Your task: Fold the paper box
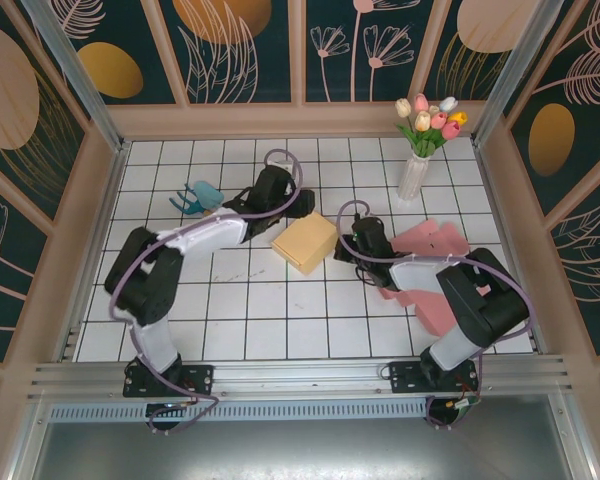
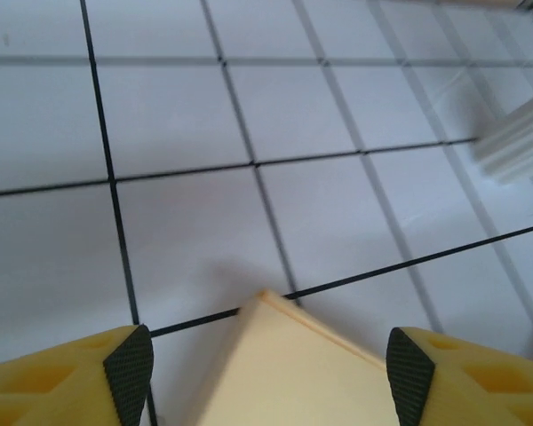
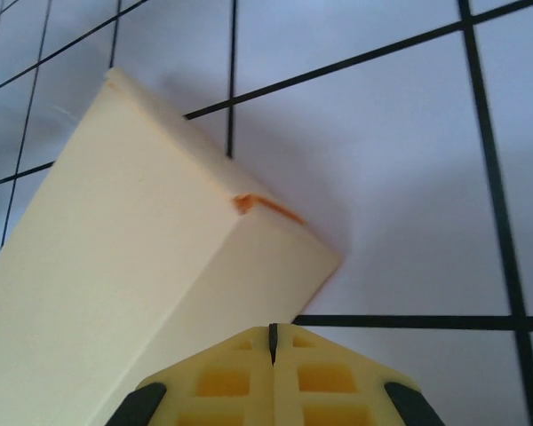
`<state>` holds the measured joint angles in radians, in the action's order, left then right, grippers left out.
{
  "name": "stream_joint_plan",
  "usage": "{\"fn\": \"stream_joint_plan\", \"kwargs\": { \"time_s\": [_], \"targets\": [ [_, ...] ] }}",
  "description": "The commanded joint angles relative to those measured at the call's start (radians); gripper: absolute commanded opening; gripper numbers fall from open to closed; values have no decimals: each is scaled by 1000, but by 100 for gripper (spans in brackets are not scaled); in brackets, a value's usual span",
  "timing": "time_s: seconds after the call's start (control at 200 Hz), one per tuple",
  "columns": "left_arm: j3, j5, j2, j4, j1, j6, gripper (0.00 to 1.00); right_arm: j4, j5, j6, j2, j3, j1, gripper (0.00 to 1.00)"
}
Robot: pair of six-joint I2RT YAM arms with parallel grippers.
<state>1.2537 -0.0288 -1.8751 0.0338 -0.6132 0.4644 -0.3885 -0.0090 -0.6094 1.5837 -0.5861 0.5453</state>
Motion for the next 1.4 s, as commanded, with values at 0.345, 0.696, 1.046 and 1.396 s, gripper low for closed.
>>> {"fn": "stream_joint_plan", "kwargs": {
  "time_s": [0.345, 0.696, 1.046, 1.396],
  "targets": [
    [8, 288, -170, 129, 41, 42, 67, -44, -243, 32, 157, -66, -125, 0],
    [38, 531, -307, 248, 16, 178, 60, -28, -340, 52, 265, -160, -141, 0],
    [-43, 619, -242, 413, -56, 345, 60, -42, -394, 49, 262, -185, -143, 0],
    [-225, 427, -33, 436, 62, 417, 67, 29, -271, 41, 9, -13, -142, 0]
  ]
}}
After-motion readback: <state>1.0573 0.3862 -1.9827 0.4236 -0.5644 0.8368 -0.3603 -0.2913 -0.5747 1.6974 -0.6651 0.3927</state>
